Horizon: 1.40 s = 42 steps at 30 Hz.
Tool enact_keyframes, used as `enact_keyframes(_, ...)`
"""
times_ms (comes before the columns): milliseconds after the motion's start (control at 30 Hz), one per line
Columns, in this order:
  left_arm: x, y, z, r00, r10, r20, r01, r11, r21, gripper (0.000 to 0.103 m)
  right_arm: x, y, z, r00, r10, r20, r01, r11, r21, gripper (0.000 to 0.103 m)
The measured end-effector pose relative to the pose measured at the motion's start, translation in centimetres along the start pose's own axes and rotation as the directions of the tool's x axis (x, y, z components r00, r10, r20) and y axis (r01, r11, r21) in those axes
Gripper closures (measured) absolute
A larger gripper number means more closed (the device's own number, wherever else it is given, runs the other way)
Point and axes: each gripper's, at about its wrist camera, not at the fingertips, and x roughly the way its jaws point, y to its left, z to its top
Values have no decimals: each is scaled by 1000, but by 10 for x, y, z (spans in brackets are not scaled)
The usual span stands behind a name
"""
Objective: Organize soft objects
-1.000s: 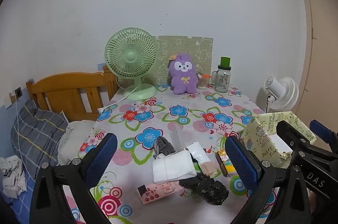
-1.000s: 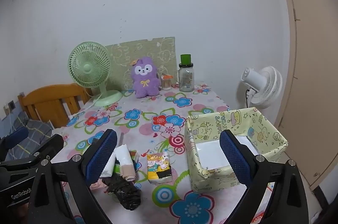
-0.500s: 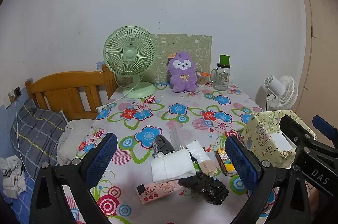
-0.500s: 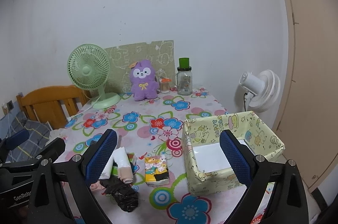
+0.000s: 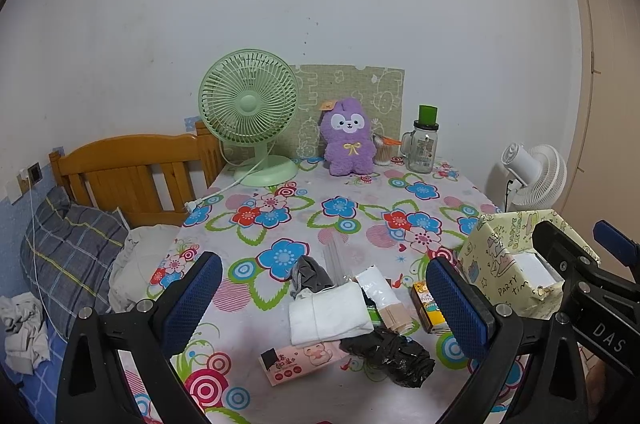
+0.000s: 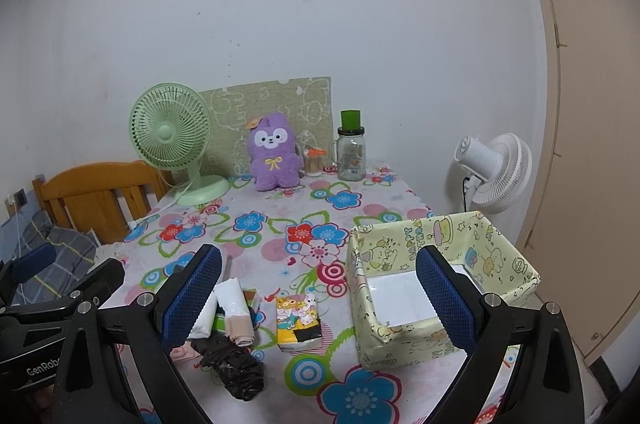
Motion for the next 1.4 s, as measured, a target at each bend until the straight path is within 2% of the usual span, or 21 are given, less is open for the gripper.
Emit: enact_keyframes(1400,-1,1,0,1000,-3,1,3,1000,0,0,-3,-2,2,1000,-2,-1,2,1000,6,4)
